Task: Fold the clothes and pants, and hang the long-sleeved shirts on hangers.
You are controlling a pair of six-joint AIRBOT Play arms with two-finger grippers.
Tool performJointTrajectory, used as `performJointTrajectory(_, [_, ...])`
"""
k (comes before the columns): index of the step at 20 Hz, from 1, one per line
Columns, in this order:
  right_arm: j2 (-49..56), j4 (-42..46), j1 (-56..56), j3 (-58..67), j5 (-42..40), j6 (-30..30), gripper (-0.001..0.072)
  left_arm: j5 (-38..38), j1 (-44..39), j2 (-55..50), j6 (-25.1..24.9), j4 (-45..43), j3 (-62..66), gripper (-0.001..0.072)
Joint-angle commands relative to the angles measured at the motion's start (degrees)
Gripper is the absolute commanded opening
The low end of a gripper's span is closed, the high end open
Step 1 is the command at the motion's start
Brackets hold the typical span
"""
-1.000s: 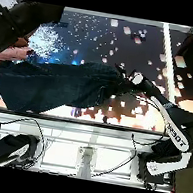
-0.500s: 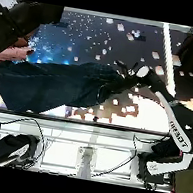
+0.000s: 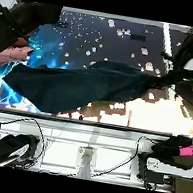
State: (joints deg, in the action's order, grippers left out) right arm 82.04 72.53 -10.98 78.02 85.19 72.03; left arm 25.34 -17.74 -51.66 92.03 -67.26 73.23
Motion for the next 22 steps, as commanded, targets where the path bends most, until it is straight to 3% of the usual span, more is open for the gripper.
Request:
performJointTrajectory(1, [-1.16,10.62,-10.25,0.31,7.02,1.03,0.0028,3.74,0.39,0.07,0.09,-1.62,-0.02,0.0495])
performJointTrajectory(5, [-1.16,12.04,-19.28,0.28,6.64,1.03,0.0028,20.68,5.31,0.07,0.07,-2.56,-0.04,0.0495])
performJointTrajectory(10, [-1.14,10.21,-23.02,0.28,2.67,1.46,0.0029,35.8,13.57,0.11,0.04,-13.99,-2.38,0.0492])
performJointTrajectory(15, [-1.14,9.84,-22.71,0.28,1.49,1.46,0.003,36.72,17.73,2.43,0.04,-12.52,-18.43,0.0505])
performJointTrajectory(16, [-1.14,9.77,-22.71,0.28,1.03,1.46,0.003,36.63,17.73,3.3,-0.11,-9.55,-22.51,0.0542])
performJointTrajectory(17, [-1.14,9.77,-22.71,0.28,0.74,1.46,0.003,36.72,17.66,4.02,-0.83,-5.84,-26.36,0.0653])
performJointTrajectory(18, [-1.14,9.77,-22.71,0.28,0.74,1.46,0.0029,36.65,17.66,4.55,-1.01,-2.62,-29.9,0.0708])
performJointTrajectory(22, [-1.14,9.73,-22.71,0.28,0.76,1.46,0.003,33.73,17.75,4.74,-1.05,-1.7,-39.63,0.0708])
